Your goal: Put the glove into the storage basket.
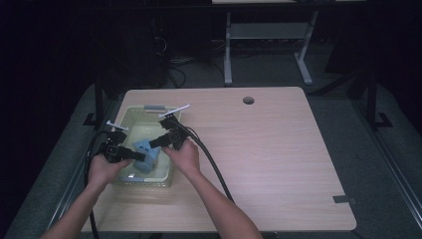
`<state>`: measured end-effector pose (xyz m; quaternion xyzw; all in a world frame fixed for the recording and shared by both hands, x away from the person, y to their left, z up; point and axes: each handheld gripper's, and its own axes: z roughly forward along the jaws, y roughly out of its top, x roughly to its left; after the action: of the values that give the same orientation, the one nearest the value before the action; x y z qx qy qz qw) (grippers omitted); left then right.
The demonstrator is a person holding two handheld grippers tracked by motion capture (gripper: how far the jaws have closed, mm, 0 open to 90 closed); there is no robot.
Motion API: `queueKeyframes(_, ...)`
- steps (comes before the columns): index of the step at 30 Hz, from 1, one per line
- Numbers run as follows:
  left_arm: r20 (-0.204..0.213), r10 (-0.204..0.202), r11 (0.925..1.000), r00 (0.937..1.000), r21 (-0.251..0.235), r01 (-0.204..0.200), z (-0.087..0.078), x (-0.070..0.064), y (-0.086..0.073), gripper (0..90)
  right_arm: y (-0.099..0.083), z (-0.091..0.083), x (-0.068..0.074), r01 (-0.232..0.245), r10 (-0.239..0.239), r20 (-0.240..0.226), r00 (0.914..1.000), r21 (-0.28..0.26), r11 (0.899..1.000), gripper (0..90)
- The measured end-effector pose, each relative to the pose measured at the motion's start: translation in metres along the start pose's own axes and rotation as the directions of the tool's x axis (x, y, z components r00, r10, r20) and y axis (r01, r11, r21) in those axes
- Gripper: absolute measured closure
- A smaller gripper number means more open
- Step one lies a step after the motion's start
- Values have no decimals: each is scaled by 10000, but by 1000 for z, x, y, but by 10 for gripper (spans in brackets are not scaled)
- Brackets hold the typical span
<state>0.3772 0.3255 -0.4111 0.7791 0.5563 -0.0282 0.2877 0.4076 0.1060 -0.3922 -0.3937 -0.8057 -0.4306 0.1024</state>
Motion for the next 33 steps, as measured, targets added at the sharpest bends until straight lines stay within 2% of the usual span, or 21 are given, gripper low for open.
queueKeyframes(4, -358, 142, 9999, 9993, -84, -145, -6, 0, 1, 677, -1, -4, 0, 49, -48, -97, 9999, 48, 10000, 701)
queueKeyframes(5, -378, 53, 9999, 9993, -111, -57, -9, 0, 1, 655, -1, -5, 0, 73, -73, -121, 9999, 37, 10000, 701)
queueKeyframes(8, -568, 139, 9992, 9983, -366, -160, -20, 4, 2, 624, 0, -8, 1, 80, -80, -134, 9999, 10, 10000, 696)
queueKeyframes(9, -566, 40, 9983, 9984, -577, -73, -23, 3, 1, 606, 0, -9, 1, 112, -112, -113, 9999, -11, 9999, 694)
queueKeyframes(11, -618, 203, 9975, 9979, -658, -243, -29, 4, 1, 614, -1, -12, 1, 94, -95, -130, 9999, -54, 9999, 690)
queueKeyframes(12, -613, 246, 9973, 9978, -672, -287, -29, 3, 1, 647, -1, -13, 1, 126, -126, -117, 9999, -78, 9999, 683)
queueKeyframes(14, -758, 259, 9981, 9968, -534, -300, -25, 2, 2, 693, -1, -16, 0, 115, -116, -93, 9999, -126, 9999, 666)
queueKeyframes(16, -1008, 459, 9987, 9938, -167, -479, -19, 2, 4, 714, -2, -18, 0, 62, -65, -161, 9998, -218, 9997, 669)
queueKeyframes(17, -1285, 582, 9982, 9900, -36, -591, -16, 2, 4, 718, -3, -19, -1, 80, -83, -158, 9998, -212, 9997, 670)
queueKeyframes(21, -1783, 929, 9942, 9796, 694, -816, -3, -1, 8, 747, -4, -22, -3, 112, -115, -117, 9999, -250, 9996, 670)
queueKeyframes(24, -1901, 1073, 9899, 9759, 1117, -871, 5, -3, 11, 760, -4, -24, -4, 54, -57, -105, 9999, -281, 9996, 670)
queueKeyframes(26, -1900, 1024, 9887, 9764, 1274, -789, 8, -3, 13, 760, -4, -25, -4, 46, -50, -116, 9999, -323, 9995, 670)
queueKeyframes(29, -2019, 1180, 9819, 9723, 1700, -839, 14, -5, 14, 758, -5, -27, -4, 70, -74, -126, 9999, -332, 9994, 670)
queueKeyframes(30, -2143, 1296, 9795, 9681, 1795, -914, 16, -5, 14, 757, -5, -27, -4, 68, -73, -147, 9999, -355, 9993, 670)
queueKeyframes(31, -2143, 1296, 9795, 9681, 1795, -914, 16, -5, 14, 756, -5, -27, -5, 65, -72, -176, 9998, -347, 9994, 670)
queueKeyframes(32, -2253, 1412, 9766, 9640, 1914, -983, 19, -7, 14, 756, -5, -28, -5, 91, -97, -191, 9998, -327, 9994, 670)
queueKeyframes(33, -2253, 1412, 9766, 9640, 1914, -983, 19, -7, 14, 755, -6, -28, -5, 59, -64, -185, 9998, -314, 9995, 670)
